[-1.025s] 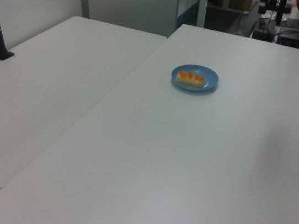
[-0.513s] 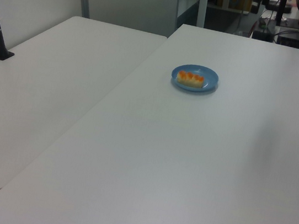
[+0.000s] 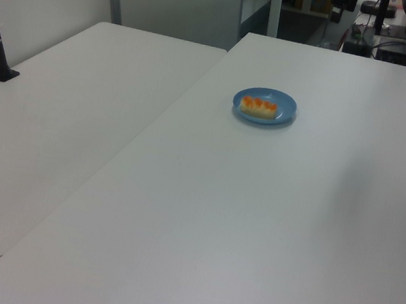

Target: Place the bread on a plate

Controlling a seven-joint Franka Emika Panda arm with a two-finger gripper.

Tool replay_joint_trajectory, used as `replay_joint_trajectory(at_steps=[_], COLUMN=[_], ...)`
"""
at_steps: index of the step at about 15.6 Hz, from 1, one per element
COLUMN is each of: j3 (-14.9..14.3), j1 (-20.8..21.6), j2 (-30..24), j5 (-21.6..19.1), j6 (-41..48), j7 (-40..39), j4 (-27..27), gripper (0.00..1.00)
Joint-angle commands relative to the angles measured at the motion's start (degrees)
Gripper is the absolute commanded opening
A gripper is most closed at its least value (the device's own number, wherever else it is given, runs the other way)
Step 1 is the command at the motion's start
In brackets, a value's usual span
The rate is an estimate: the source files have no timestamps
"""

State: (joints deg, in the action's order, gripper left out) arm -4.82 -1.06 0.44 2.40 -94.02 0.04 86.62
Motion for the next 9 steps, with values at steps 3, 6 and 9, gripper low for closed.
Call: replay_joint_trajectory(at_steps=[3,6,9], j3=[-0.54,-0.63,-0.72], j1=[0.36,0.19,-0.95], j2=[-1.67,-1.76,-1.67], j5=[0.67,0.41,0.06], j6=[2.61,2.17,1.91], j7=[-3.81,-3.56,-4.00], j4=[1.88,1.88,1.79], gripper=[1.00,1.00,1.00])
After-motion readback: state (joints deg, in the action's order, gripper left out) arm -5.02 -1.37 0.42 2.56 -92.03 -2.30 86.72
